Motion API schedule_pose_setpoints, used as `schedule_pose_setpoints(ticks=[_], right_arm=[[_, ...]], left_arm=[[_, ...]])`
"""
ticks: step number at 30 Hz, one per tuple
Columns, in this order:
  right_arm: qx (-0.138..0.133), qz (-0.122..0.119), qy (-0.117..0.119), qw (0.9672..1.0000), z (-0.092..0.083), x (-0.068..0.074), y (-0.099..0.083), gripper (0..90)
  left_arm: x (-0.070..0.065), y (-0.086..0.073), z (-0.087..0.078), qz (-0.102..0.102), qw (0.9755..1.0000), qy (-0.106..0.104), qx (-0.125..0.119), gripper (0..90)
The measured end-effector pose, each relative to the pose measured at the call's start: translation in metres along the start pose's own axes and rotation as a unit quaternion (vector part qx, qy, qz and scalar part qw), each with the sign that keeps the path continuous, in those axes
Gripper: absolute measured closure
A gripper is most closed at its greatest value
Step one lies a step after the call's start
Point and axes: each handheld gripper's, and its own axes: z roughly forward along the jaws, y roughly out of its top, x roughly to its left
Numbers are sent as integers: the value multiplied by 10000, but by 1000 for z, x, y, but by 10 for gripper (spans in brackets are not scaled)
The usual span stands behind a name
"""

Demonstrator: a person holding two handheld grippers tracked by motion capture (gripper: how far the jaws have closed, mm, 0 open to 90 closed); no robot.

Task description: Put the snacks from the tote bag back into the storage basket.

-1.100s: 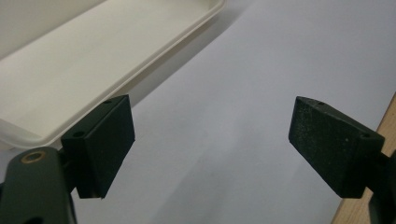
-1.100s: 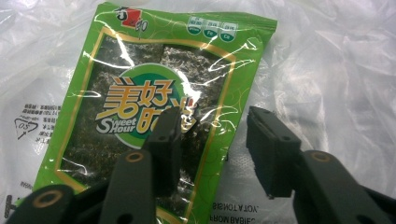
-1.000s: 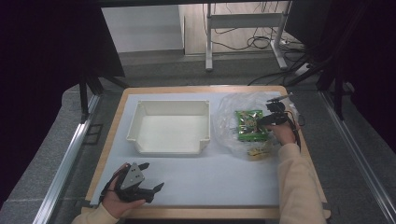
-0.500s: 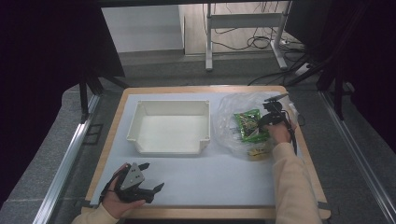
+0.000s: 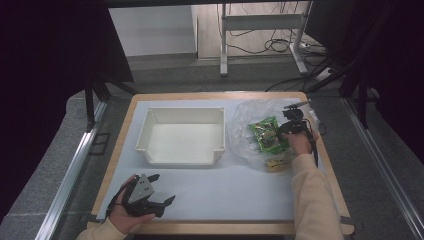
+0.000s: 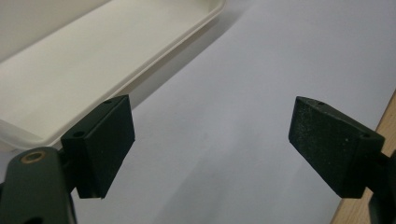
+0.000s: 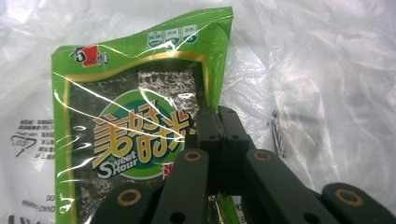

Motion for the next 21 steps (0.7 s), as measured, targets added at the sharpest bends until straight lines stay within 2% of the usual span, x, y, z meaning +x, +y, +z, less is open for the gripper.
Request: schedule_pose_setpoints(ticks=[3,5,6,21], right_arm=[[-107,18,92,9999,-7,0,-1,896],[-149,27,117,9998,-10,-1,-1,897],[-209,28,146,9997,-15,-2,-1,898],[-447,-34,86,9990,-40,-7,-3,900]], left_arm=[[-1,0,1,-49,10000,-5,-42,144],[0,0,0,12,10000,1,-3,144],[-1,0,0,-46,10000,-2,-54,144],[0,0,0,-48,10000,10,-51,145]])
